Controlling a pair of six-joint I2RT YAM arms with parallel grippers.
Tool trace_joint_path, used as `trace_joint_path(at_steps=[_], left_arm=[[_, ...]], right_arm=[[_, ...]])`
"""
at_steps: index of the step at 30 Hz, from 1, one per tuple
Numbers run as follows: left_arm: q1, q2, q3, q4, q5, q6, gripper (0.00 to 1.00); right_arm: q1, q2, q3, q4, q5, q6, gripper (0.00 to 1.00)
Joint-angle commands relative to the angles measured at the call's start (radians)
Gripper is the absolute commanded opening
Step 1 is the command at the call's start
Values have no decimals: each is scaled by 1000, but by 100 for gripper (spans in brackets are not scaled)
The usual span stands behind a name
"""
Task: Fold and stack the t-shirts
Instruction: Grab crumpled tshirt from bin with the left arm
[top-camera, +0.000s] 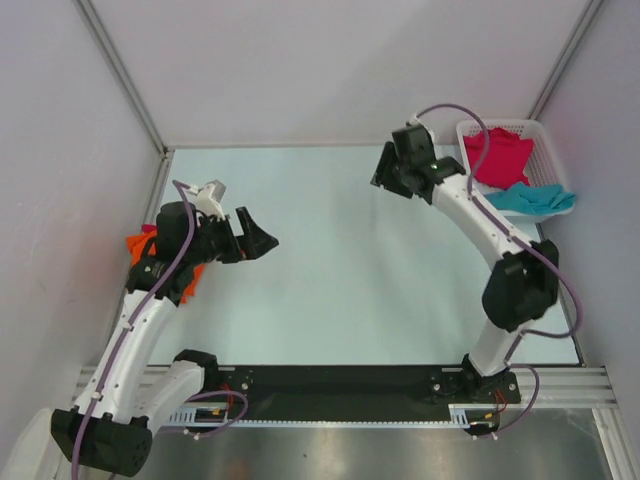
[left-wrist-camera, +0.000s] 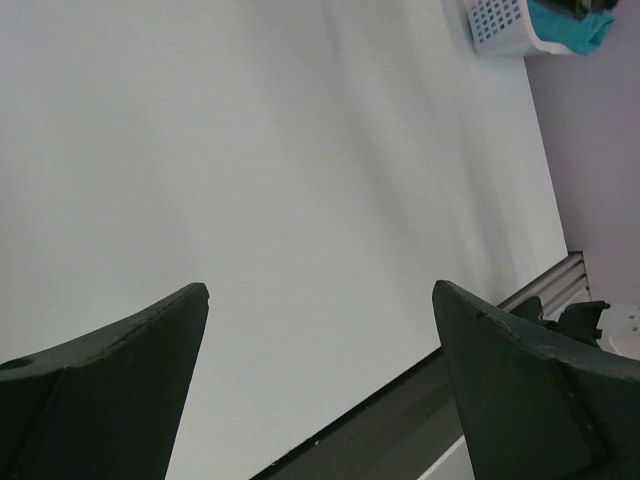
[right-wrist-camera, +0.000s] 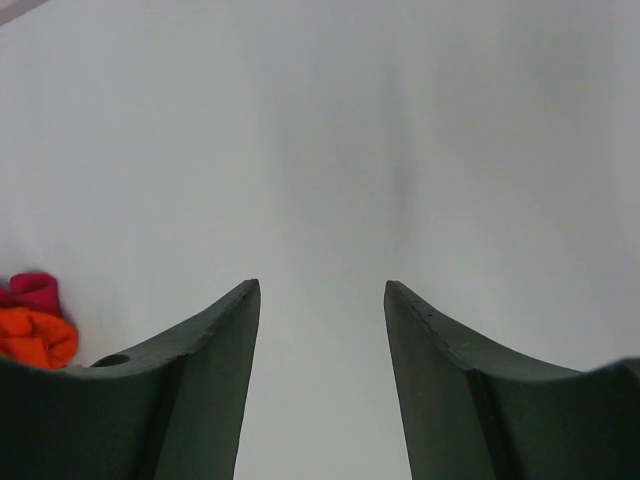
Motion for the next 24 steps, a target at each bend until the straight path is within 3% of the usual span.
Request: trace_joint_path(at_steps=[1, 10, 13, 24], left_arm=[[15, -4, 51, -25, 40, 117, 99], [27, 26, 41, -25, 59, 167, 99], [32, 32, 33, -16, 69, 169, 99], [35, 101, -2, 102, 146, 112, 100]], right_arm=[[-14, 126, 244, -236, 195, -110, 60], [-158, 257, 321, -271, 282, -38, 64], [-241, 353, 356, -285, 219, -14, 63], [-282, 607, 692, -460, 411, -54, 63]])
